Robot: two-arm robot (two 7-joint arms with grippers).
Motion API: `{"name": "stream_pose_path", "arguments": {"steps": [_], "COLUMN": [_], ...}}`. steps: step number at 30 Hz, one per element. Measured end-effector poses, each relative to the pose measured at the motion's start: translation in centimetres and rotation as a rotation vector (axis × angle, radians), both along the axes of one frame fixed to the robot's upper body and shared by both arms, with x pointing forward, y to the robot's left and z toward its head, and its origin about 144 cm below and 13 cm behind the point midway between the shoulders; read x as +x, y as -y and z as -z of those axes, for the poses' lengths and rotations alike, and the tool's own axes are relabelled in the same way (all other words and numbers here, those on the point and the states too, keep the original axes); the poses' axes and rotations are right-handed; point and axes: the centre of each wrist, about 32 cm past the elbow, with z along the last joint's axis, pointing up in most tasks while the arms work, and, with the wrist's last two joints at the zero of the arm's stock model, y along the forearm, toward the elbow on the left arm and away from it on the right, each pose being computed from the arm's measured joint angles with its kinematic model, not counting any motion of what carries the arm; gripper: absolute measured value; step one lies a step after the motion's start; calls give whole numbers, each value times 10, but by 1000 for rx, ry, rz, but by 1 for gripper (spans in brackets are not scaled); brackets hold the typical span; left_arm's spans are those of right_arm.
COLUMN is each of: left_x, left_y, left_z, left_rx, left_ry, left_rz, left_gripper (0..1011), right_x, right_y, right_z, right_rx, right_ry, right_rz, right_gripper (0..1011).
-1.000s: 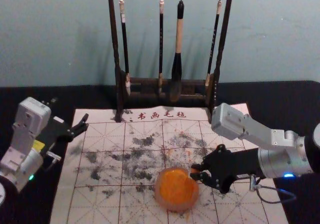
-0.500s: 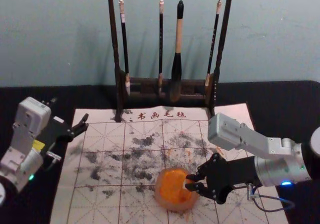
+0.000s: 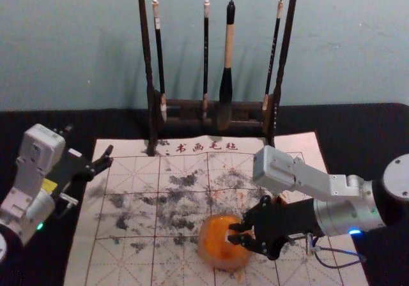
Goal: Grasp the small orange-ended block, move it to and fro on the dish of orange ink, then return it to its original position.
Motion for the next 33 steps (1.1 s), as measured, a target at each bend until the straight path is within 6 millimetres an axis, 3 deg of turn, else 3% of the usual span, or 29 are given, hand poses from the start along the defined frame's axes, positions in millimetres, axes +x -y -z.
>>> {"name": "stream_pose_path", "arguments": {"steps": [14, 33], "left_x": [0, 0], "left_y": [0, 0], "left_z": [0, 0], "left_rx": [0, 0], "left_ry": [0, 0], "left_rz": [0, 0], "left_gripper": [1001, 1001], "right_x": [13, 23], "right_y": [-8, -1], "right_z": [1, -1], "right_rx": [-9, -18], "right_ry": [-3, 7], "right_rz": [15, 83], "right_gripper": [83, 83]}}
